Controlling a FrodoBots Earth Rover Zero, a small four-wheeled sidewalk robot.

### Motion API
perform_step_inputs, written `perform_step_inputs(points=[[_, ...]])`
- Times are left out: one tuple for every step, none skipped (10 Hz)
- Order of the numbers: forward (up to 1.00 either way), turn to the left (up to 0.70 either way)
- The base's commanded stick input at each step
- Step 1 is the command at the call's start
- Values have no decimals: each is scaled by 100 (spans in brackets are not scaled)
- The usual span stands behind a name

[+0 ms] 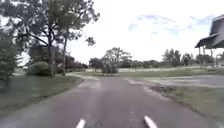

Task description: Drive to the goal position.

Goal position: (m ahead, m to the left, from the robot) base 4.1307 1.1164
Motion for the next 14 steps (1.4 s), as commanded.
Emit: perform_step_inputs(points=[[70, 0], [70, 0], [70, 0], [70, 0], [70, 0], [70, 0], [70, 0], [70, 10], [70, 25], [70, 29], [70, 19], [70, 9], [70, 0], [70, 0]])
